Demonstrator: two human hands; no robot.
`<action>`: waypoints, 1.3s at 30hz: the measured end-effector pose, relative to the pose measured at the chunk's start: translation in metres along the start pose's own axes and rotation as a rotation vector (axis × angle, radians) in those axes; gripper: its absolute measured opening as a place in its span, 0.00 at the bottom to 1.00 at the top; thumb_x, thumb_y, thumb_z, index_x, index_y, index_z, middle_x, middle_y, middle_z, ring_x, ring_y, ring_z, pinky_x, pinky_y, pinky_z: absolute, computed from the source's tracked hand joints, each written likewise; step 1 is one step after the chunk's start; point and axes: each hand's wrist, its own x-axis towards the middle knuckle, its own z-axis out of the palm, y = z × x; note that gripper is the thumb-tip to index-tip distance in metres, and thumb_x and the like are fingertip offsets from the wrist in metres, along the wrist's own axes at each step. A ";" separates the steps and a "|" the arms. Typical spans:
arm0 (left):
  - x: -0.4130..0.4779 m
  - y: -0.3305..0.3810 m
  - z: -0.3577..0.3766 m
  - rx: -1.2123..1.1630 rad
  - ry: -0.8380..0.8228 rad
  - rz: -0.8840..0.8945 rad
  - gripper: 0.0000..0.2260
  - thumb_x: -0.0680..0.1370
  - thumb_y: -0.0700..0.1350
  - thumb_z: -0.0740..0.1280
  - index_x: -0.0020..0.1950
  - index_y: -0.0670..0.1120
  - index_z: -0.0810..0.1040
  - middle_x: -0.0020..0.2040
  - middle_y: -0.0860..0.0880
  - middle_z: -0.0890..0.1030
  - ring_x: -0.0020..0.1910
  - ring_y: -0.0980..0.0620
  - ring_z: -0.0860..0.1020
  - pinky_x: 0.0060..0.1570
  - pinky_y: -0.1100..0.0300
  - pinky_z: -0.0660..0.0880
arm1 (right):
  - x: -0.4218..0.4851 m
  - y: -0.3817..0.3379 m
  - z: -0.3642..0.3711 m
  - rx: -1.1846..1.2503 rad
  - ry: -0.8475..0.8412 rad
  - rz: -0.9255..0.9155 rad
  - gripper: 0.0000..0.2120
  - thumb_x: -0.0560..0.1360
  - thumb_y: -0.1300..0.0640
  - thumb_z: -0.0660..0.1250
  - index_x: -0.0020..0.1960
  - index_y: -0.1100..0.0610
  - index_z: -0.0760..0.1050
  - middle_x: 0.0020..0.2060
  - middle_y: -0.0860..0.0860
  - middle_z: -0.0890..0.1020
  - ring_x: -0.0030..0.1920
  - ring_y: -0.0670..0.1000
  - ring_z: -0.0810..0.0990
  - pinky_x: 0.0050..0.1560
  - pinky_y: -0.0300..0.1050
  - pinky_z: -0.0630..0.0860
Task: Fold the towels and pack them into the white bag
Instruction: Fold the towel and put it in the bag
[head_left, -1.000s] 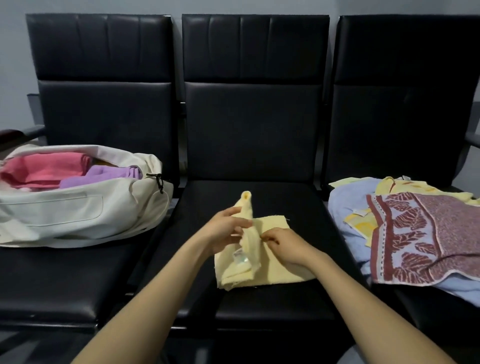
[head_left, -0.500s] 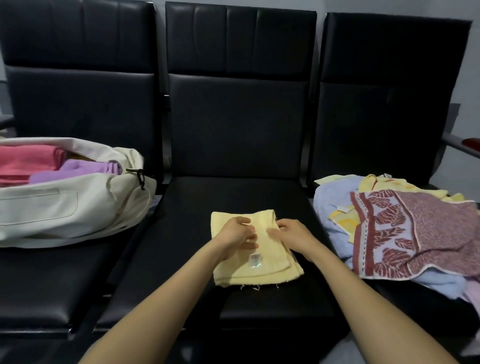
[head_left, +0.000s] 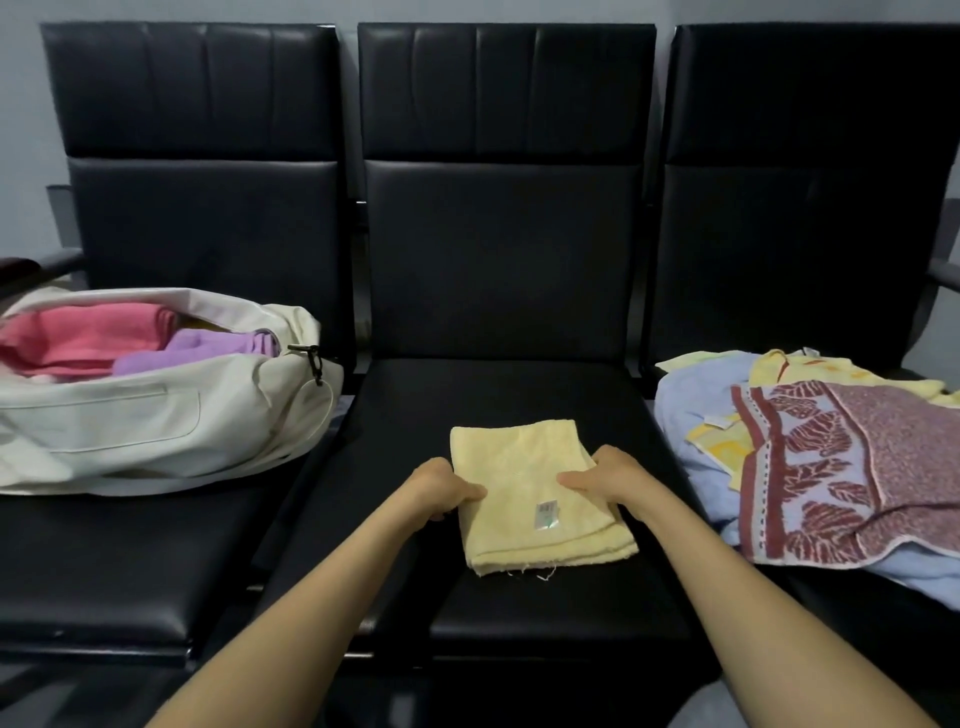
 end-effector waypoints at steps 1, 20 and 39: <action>0.000 -0.001 0.001 -0.012 -0.009 0.007 0.18 0.74 0.51 0.71 0.57 0.41 0.75 0.48 0.48 0.77 0.45 0.53 0.75 0.37 0.62 0.73 | 0.000 0.000 0.000 0.037 -0.030 0.023 0.32 0.71 0.46 0.73 0.67 0.62 0.67 0.60 0.56 0.75 0.58 0.55 0.77 0.58 0.50 0.76; -0.025 -0.006 -0.042 -0.584 0.021 0.480 0.27 0.73 0.34 0.71 0.63 0.60 0.72 0.56 0.46 0.77 0.52 0.51 0.77 0.51 0.62 0.76 | -0.018 -0.010 -0.023 0.720 -0.169 -0.542 0.30 0.68 0.68 0.74 0.61 0.41 0.76 0.61 0.50 0.78 0.62 0.52 0.77 0.63 0.52 0.76; -0.033 -0.033 -0.053 0.177 0.652 0.723 0.20 0.63 0.46 0.74 0.53 0.45 0.80 0.50 0.49 0.70 0.52 0.49 0.70 0.47 0.58 0.69 | -0.048 -0.037 -0.002 0.118 0.355 -0.636 0.16 0.68 0.60 0.74 0.51 0.48 0.74 0.53 0.46 0.68 0.56 0.47 0.68 0.51 0.41 0.68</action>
